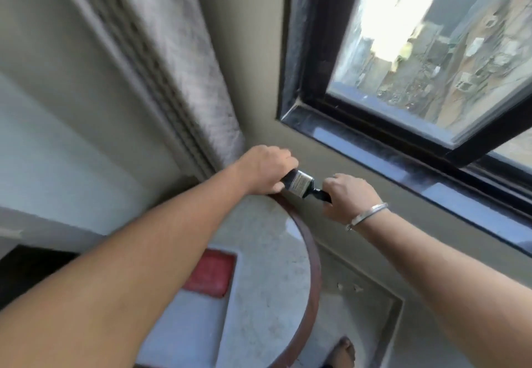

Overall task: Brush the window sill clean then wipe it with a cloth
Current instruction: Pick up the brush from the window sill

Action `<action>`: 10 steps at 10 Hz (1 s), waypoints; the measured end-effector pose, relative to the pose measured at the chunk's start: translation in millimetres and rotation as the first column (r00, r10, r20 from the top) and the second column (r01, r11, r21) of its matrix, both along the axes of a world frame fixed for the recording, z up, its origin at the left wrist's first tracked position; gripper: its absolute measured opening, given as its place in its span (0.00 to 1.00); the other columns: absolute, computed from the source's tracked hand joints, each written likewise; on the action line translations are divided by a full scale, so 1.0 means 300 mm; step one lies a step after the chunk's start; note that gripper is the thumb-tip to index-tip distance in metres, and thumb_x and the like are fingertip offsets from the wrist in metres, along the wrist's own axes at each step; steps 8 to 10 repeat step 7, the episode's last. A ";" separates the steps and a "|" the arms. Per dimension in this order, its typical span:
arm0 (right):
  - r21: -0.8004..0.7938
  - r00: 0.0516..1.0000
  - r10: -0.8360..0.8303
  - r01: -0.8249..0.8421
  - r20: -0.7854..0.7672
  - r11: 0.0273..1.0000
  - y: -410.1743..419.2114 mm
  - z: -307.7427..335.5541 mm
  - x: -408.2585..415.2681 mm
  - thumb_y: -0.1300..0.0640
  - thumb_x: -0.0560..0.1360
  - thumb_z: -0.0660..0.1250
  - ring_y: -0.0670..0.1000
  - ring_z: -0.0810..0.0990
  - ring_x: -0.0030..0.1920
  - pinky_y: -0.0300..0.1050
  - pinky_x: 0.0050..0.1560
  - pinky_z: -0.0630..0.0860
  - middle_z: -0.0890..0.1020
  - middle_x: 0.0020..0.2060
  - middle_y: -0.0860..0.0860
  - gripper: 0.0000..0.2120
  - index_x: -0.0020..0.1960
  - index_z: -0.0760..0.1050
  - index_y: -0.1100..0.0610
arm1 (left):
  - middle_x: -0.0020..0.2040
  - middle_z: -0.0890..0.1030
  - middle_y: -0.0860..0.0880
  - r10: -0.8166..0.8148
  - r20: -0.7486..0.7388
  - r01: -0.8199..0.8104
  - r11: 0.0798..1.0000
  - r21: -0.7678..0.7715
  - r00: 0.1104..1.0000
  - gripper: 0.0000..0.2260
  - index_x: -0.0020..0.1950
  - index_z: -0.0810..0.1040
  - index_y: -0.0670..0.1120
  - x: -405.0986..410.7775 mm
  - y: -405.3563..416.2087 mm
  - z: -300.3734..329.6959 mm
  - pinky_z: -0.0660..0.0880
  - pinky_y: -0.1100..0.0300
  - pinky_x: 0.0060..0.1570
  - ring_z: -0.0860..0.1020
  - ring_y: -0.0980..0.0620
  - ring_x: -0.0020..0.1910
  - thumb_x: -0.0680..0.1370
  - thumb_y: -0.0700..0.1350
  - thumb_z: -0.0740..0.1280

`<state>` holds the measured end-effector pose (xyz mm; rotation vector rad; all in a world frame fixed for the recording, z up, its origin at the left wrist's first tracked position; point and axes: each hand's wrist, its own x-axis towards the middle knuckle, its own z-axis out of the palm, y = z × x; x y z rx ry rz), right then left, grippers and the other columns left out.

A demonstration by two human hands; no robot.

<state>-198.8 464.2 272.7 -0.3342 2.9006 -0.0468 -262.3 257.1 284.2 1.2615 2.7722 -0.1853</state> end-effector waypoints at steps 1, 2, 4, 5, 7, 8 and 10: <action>-0.091 0.979 0.137 -0.125 0.148 0.988 -0.239 -0.164 0.110 0.50 0.69 0.63 0.61 0.82 0.42 0.47 0.37 0.74 0.82 0.41 0.55 0.10 0.44 0.77 0.55 | 0.49 0.81 0.45 0.046 0.110 -0.039 0.997 -0.069 0.993 0.14 0.53 0.76 0.47 0.205 -0.310 -0.143 0.78 0.47 0.43 0.80 0.41 0.47 0.73 0.53 0.65; -0.181 0.904 0.292 -0.245 0.312 0.952 -0.514 -0.368 0.241 0.57 0.70 0.61 0.62 0.82 0.45 0.48 0.41 0.77 0.83 0.44 0.58 0.09 0.46 0.78 0.57 | 0.48 0.83 0.46 0.117 0.230 -0.090 0.988 -0.125 0.966 0.17 0.57 0.79 0.45 0.424 -0.605 -0.313 0.78 0.50 0.40 0.82 0.43 0.45 0.72 0.53 0.68; -0.300 0.709 0.384 -0.248 0.592 0.921 -0.873 -0.749 0.510 0.57 0.72 0.68 0.61 0.82 0.50 0.47 0.43 0.75 0.83 0.49 0.58 0.10 0.52 0.79 0.58 | 0.45 0.82 0.52 0.281 0.349 -0.171 0.934 -0.313 0.894 0.12 0.54 0.78 0.50 0.836 -0.918 -0.673 0.75 0.56 0.34 0.80 0.50 0.44 0.73 0.53 0.72; -0.340 0.662 0.323 -0.109 0.676 0.934 -0.939 -0.860 0.555 0.58 0.71 0.70 0.58 0.81 0.52 0.45 0.50 0.77 0.84 0.51 0.56 0.10 0.51 0.82 0.58 | 0.32 0.78 0.55 0.282 0.350 -0.161 0.928 -0.336 0.893 0.11 0.38 0.79 0.53 0.923 -0.939 -0.789 0.69 0.61 0.26 0.78 0.53 0.32 0.63 0.43 0.79; -0.213 0.763 0.249 -0.150 0.596 0.966 -0.989 -0.973 0.593 0.69 0.72 0.62 0.59 0.81 0.55 0.48 0.52 0.79 0.82 0.54 0.58 0.14 0.55 0.79 0.60 | 0.52 0.79 0.51 0.536 0.366 -0.426 0.838 -0.342 0.761 0.16 0.57 0.75 0.50 0.995 -0.893 -0.920 0.75 0.52 0.44 0.77 0.46 0.53 0.74 0.33 0.61; -0.213 0.763 0.249 -0.150 0.596 0.966 -0.989 -0.973 0.593 0.69 0.72 0.62 0.59 0.81 0.55 0.48 0.52 0.79 0.82 0.54 0.58 0.14 0.55 0.79 0.60 | 0.52 0.79 0.51 0.536 0.366 -0.426 0.838 -0.342 0.761 0.16 0.57 0.75 0.50 0.995 -0.893 -0.920 0.75 0.52 0.44 0.77 0.46 0.53 0.74 0.33 0.61; -0.213 0.763 0.249 -0.150 0.596 0.966 -0.989 -0.973 0.593 0.69 0.72 0.62 0.59 0.81 0.55 0.48 0.52 0.79 0.82 0.54 0.58 0.14 0.55 0.79 0.60 | 0.52 0.79 0.51 0.536 0.366 -0.426 0.838 -0.342 0.761 0.16 0.57 0.75 0.50 0.995 -0.893 -0.920 0.75 0.52 0.44 0.77 0.46 0.53 0.74 0.33 0.61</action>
